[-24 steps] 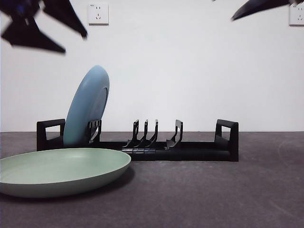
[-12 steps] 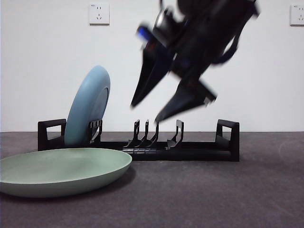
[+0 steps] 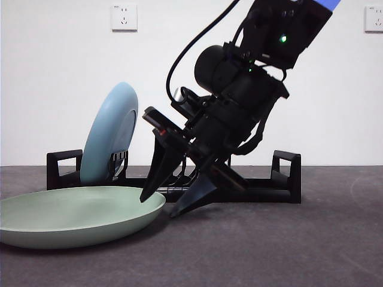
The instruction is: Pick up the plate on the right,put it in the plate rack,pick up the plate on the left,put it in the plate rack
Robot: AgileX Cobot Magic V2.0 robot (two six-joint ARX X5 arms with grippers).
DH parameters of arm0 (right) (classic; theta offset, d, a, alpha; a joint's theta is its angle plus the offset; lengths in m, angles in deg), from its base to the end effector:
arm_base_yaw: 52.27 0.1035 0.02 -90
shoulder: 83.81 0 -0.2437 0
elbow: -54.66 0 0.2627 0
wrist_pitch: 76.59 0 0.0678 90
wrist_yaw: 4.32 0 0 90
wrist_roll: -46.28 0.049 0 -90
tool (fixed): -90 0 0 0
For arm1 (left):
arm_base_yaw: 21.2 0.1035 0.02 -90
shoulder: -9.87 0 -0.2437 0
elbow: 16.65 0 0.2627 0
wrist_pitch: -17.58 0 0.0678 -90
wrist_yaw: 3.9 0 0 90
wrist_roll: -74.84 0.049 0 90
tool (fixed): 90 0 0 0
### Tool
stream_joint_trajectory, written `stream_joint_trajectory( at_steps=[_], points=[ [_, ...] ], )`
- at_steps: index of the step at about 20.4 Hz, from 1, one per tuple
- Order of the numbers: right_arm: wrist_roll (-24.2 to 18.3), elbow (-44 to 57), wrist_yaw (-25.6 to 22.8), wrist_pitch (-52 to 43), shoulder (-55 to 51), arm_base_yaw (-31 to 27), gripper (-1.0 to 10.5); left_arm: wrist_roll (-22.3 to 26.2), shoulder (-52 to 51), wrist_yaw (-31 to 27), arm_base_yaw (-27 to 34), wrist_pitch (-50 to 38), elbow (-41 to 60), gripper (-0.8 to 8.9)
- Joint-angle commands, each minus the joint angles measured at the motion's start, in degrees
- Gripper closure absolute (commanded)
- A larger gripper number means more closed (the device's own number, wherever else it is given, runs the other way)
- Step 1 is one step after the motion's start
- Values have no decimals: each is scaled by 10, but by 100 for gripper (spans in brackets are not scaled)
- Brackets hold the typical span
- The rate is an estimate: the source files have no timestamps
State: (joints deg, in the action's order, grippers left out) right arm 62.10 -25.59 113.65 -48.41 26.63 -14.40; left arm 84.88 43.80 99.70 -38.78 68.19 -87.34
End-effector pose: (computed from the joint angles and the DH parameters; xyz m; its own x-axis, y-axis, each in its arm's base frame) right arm 0.2941 0.2578 0.1052 0.0777 0.6546 -0.7520 -0.5252 0.6680 0.5272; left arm 0.1303 -0.0534 0.3691 0.8286 -0.5092 -0.2327 0.5432 0.8319 0.1138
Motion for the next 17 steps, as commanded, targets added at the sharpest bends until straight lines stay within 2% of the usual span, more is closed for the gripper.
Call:
stream_joint_trajectory(
  at_steps=[1, 5, 13, 17],
  points=[
    [13, 1, 3, -9, 14, 2, 805, 6, -2, -2, -1, 0, 0, 436],
    [28, 1, 0, -8, 14, 1, 955, 6, -2, -2, -1, 2, 0, 436],
    [38, 1, 0, 25, 9, 1, 959, 7, -2, -1, -1, 4, 0, 436],
    [25, 1, -1, 62, -22, 1, 959, 7, -2, 5, -1, 5, 0, 436]
  ],
)
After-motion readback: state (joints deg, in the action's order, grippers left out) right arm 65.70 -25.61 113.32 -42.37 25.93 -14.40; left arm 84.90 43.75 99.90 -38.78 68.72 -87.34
